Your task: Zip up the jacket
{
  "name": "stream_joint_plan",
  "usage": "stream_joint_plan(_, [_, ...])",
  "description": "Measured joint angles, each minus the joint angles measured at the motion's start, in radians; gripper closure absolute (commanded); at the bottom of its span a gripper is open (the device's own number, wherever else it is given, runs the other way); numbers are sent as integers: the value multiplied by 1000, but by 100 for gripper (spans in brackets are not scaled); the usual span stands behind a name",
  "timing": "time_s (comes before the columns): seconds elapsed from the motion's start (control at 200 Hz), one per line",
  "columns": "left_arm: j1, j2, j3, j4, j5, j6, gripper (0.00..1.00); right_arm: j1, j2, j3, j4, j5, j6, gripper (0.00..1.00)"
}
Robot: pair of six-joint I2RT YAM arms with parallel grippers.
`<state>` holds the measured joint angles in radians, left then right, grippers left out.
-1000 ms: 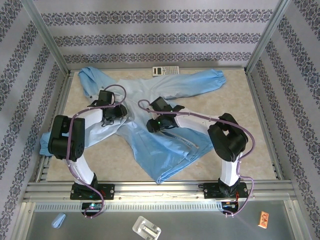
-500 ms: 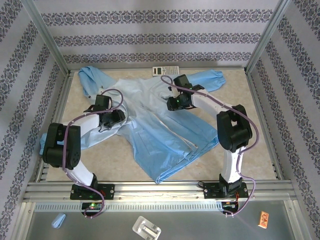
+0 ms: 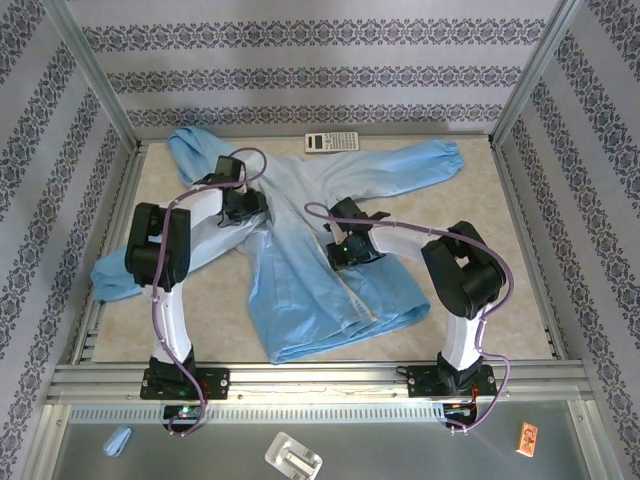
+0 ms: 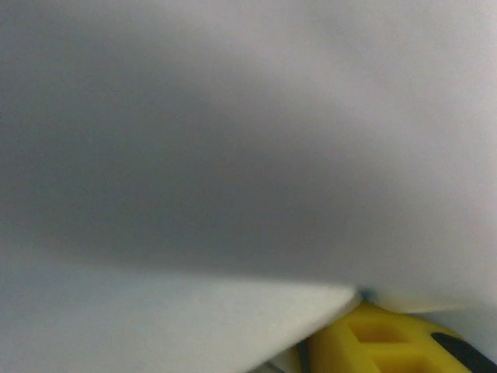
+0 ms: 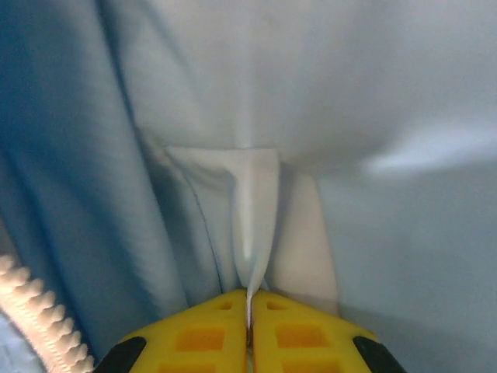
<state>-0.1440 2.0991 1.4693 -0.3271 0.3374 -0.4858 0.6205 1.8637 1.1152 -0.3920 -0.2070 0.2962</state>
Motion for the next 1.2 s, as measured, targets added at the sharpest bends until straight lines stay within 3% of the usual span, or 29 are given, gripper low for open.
stream_joint_plan(0.245, [-69,190,319,-104,13,10,57,61,-9,-21,45,-18,70,90])
stream_joint_plan(0.61, [-56,127,346,-195,8,58,50,-5,-5,55,7,-38,75,89])
stream_joint_plan(0.804, [-13,-174,124,-203,2,102,48,-58,34,103,15,-63,72,89])
stream_joint_plan(0.959, [-28,-456,-182,-180,5,106,43,-82,95,147,10,-90,71,89])
stream_joint_plan(1.064, [-117,-579,-368,-181,-5,92,39,-96,145,180,5,-111,67,89])
stream_joint_plan(1.199, [-327,-681,-565,-150,-14,16,36,-115,179,235,-16,-131,58,89])
